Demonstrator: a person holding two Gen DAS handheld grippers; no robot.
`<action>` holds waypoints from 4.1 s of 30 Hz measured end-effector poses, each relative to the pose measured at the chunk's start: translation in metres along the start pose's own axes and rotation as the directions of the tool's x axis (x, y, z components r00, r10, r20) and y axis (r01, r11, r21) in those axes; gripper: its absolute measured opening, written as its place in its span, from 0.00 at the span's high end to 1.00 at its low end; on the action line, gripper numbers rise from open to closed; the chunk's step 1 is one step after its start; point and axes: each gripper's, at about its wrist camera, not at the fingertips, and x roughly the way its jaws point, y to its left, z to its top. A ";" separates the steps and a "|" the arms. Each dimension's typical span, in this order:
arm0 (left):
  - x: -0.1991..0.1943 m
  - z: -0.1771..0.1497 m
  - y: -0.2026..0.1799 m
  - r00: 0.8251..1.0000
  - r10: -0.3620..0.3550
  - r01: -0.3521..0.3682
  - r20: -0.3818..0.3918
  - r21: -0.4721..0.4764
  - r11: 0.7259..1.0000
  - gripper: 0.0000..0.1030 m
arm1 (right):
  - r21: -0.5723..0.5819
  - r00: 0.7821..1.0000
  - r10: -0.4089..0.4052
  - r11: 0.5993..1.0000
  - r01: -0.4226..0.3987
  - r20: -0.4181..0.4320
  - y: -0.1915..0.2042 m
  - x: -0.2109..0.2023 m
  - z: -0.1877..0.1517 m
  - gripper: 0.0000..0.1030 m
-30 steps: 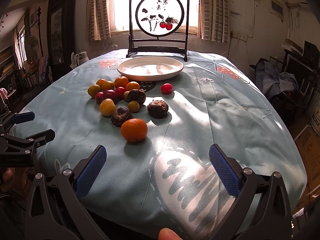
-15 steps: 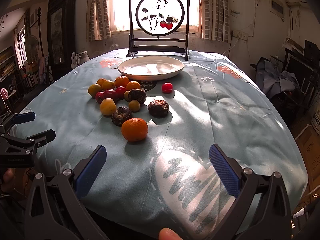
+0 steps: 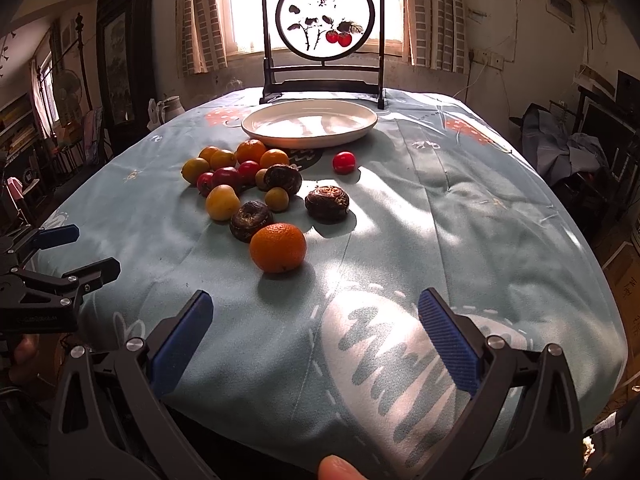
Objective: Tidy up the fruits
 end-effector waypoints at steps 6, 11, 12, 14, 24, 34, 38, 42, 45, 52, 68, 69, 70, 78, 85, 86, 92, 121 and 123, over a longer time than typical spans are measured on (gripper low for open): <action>0.004 0.000 0.002 1.000 -0.009 0.009 0.000 0.001 1.000 0.02 | -0.004 1.000 0.018 1.000 -0.018 -0.006 0.003 0.005 0.002 0.01; 0.007 0.001 0.005 0.999 -0.045 0.045 0.031 0.005 0.999 0.02 | -0.016 0.998 0.069 0.997 -0.069 0.014 0.006 0.013 0.006 0.01; 0.008 0.001 0.006 0.998 -0.051 0.050 0.035 0.005 0.999 0.02 | -0.023 0.997 0.079 0.997 -0.078 0.012 0.009 0.017 0.007 0.03; 0.010 0.002 0.010 0.997 -0.061 0.061 0.044 0.002 0.998 0.02 | -0.032 0.994 0.106 0.994 -0.106 0.001 0.011 0.025 0.011 0.14; 0.027 0.014 0.026 0.987 -0.156 0.156 0.045 0.004 0.988 0.02 | -0.019 0.983 0.150 0.988 -0.152 -0.104 0.008 0.079 0.025 0.47; 0.067 0.061 0.003 0.939 -0.342 0.343 -0.023 0.098 0.934 0.19 | 0.124 0.931 0.360 0.928 -0.350 -0.062 -0.013 0.083 0.013 0.57; 0.087 0.075 -0.010 0.933 -0.356 0.361 -0.058 0.105 0.927 0.30 | 0.144 0.921 0.386 0.916 -0.375 -0.054 -0.015 0.082 0.014 0.57; 0.103 0.084 -0.016 0.924 -0.372 0.379 -0.094 0.078 0.922 0.36 | 0.137 0.912 0.407 0.907 -0.397 -0.053 -0.015 0.082 0.014 0.57; 0.113 0.087 -0.017 0.910 -0.394 0.403 -0.130 0.053 0.913 0.49 | 0.149 0.902 0.428 0.897 -0.417 -0.049 -0.017 0.082 0.014 0.57; 0.127 0.089 -0.015 0.888 -0.425 0.433 -0.173 0.005 0.901 0.52 | 0.147 0.897 0.439 0.891 -0.429 -0.044 -0.018 0.081 0.014 0.57; 0.106 0.097 -0.007 0.863 -0.490 0.495 -0.122 0.012 0.869 0.62 | 0.132 0.880 0.475 0.872 -0.471 -0.006 -0.025 0.070 0.044 0.57; 0.100 0.104 -0.004 0.865 -0.493 0.496 -0.095 0.019 0.868 0.62 | 0.121 0.882 0.470 0.875 -0.469 0.021 -0.027 0.066 0.055 0.57; 0.095 0.113 -0.001 0.868 -0.493 0.495 -0.064 0.023 0.868 0.62 | 0.110 0.888 0.456 0.882 -0.459 0.051 -0.029 0.065 0.067 0.57; 0.154 0.226 0.008 0.935 -0.355 0.355 0.015 0.012 0.935 0.62 | 0.141 0.955 0.289 0.945 -0.295 0.063 -0.047 0.157 0.180 0.57; 0.227 0.259 0.007 0.963 -0.258 0.257 -0.080 -0.029 0.966 0.62 | 0.131 0.964 0.231 0.968 -0.214 -0.130 -0.044 0.255 0.213 0.57; 0.234 0.258 0.006 0.963 -0.253 0.251 -0.096 -0.025 0.968 0.62 | 0.123 0.964 0.213 0.973 -0.194 -0.160 -0.043 0.263 0.212 0.57; 0.251 0.258 0.004 0.966 -0.207 0.207 -0.157 -0.013 0.978 0.43 | 0.103 0.943 0.238 0.970 -0.220 -0.232 -0.039 0.279 0.211 0.53; 0.127 0.142 0.080 0.990 -0.135 0.137 0.040 -0.039 0.990 0.02 | 0.176 0.852 0.462 0.886 -0.429 -0.247 -0.011 0.215 0.150 0.52; 0.127 0.140 0.076 0.992 -0.121 0.122 0.040 -0.017 0.992 0.02 | 0.177 0.850 0.450 0.892 -0.415 -0.274 -0.009 0.222 0.148 0.52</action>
